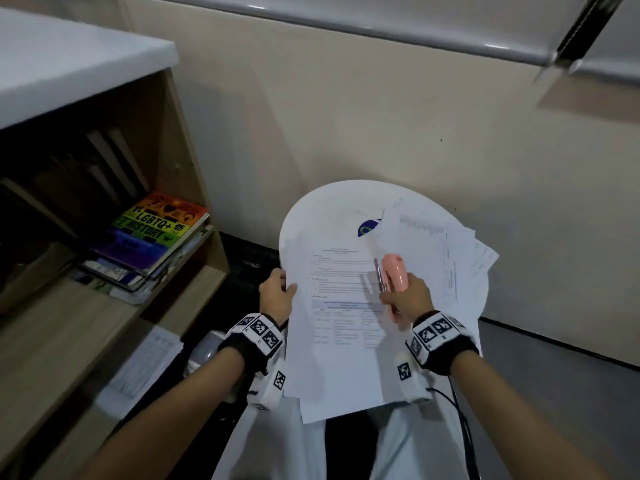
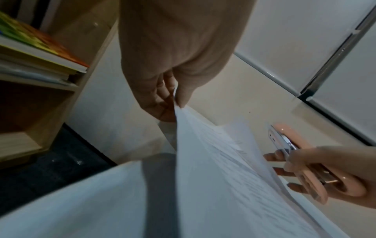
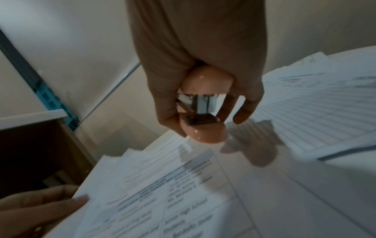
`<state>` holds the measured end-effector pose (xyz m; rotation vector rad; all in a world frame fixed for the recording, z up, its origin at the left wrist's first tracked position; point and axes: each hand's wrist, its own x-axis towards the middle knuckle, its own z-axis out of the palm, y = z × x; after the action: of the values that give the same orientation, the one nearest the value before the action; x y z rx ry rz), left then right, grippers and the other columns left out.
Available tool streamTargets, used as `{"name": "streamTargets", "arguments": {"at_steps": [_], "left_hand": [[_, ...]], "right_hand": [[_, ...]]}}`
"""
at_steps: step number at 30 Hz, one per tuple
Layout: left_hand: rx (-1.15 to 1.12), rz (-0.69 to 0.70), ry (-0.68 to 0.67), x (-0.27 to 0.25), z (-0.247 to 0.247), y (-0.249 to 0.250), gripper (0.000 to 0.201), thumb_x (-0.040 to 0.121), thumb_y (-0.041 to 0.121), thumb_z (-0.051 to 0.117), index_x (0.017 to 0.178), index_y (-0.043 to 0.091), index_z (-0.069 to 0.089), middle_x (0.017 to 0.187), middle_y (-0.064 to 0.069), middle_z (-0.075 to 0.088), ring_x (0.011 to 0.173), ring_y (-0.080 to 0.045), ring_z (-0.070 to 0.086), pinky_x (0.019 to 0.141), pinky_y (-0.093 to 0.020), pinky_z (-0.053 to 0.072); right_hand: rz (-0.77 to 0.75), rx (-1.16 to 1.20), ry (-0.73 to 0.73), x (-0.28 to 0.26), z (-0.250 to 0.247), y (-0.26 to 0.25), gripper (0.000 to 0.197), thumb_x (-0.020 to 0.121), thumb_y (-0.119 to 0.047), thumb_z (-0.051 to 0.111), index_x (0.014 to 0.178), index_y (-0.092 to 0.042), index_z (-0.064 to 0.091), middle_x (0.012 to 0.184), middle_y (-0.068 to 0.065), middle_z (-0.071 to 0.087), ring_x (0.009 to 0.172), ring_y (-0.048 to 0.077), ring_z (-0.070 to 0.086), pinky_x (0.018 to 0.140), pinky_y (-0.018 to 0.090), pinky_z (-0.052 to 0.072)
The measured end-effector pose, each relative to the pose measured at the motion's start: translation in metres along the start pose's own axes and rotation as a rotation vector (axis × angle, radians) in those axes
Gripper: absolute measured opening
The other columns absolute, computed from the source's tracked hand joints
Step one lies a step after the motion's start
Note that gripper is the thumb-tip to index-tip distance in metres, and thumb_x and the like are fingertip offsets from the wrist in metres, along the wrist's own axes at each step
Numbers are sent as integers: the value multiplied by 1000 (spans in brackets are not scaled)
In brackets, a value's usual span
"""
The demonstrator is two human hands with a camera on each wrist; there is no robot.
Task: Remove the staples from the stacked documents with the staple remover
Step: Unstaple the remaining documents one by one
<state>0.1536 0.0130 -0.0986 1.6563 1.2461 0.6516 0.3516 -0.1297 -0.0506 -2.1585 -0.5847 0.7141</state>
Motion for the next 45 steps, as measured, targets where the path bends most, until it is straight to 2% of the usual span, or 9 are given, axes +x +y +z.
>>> {"name": "streamTargets", "arguments": {"at_steps": [7, 11, 14, 19, 23, 27, 35, 40, 45], "left_hand": [[-75, 109, 34, 3, -6, 0, 22, 93, 2, 51, 113, 11, 55, 87, -16, 65, 81, -25, 62, 66, -23, 46], [-34, 75, 55, 13, -10, -7, 13, 88, 0, 56, 94, 11, 60, 83, -13, 67, 81, -28, 61, 75, -42, 56], [3, 61, 91, 21, -12, -12, 8, 86, 0, 59, 88, 5, 65, 76, -8, 65, 82, -25, 60, 82, -37, 52], [-83, 23, 51, 25, -11, -15, 9, 88, -1, 56, 90, 8, 56, 80, -8, 63, 73, -19, 58, 63, -21, 44], [-95, -15, 93, 28, -10, -17, 8, 85, -1, 61, 90, 5, 60, 80, -10, 64, 79, -24, 60, 73, -28, 46], [-157, -90, 138, 34, -13, -21, 18, 85, 2, 64, 102, 2, 57, 89, -14, 66, 90, -29, 61, 85, -40, 52], [-244, -33, 67, 21, 0, -8, 21, 85, 6, 66, 105, 3, 58, 99, -11, 65, 88, -26, 63, 79, -36, 52], [-282, 59, -72, 15, 2, -3, 15, 91, 14, 60, 104, 6, 62, 99, -6, 68, 89, -19, 64, 78, -31, 52], [-347, -45, -242, 16, 5, 6, 27, 85, 17, 70, 105, -1, 68, 104, -13, 71, 97, -32, 69, 80, -37, 58]], "right_hand": [[-17, -5, -17, 5, 9, 10, 47, 66, 2, 76, 108, -1, 54, 99, 15, 61, 88, 31, 60, 72, 35, 50], [-29, -16, -21, 8, 3, 14, 45, 69, 3, 75, 109, 0, 55, 96, 12, 60, 84, 27, 57, 70, 31, 46], [-41, -60, -61, 13, -11, 18, 36, 70, 4, 72, 101, -3, 55, 92, 12, 59, 77, 25, 55, 62, 25, 43], [-41, -94, -103, 18, -19, 32, 34, 70, 5, 71, 98, -5, 53, 85, 10, 57, 73, 25, 53, 55, 23, 40], [-6, 6, -14, 22, -16, 44, 34, 69, 3, 74, 95, -4, 53, 84, 11, 58, 72, 27, 55, 61, 31, 45], [45, 112, 13, 23, -26, 50, 30, 68, 6, 73, 84, -8, 52, 75, 12, 56, 57, 25, 51, 48, 28, 43], [20, 31, -81, 15, -12, 43, 38, 68, 4, 74, 100, -3, 55, 80, 8, 58, 65, 22, 54, 47, 24, 44], [30, 1, -78, 9, 2, 38, 43, 67, 0, 78, 101, -6, 52, 89, 9, 58, 81, 29, 59, 67, 36, 54], [18, 120, -93, -1, 0, 34, 36, 72, 4, 71, 102, -4, 52, 87, 13, 58, 65, 21, 55, 52, 29, 48]]}}
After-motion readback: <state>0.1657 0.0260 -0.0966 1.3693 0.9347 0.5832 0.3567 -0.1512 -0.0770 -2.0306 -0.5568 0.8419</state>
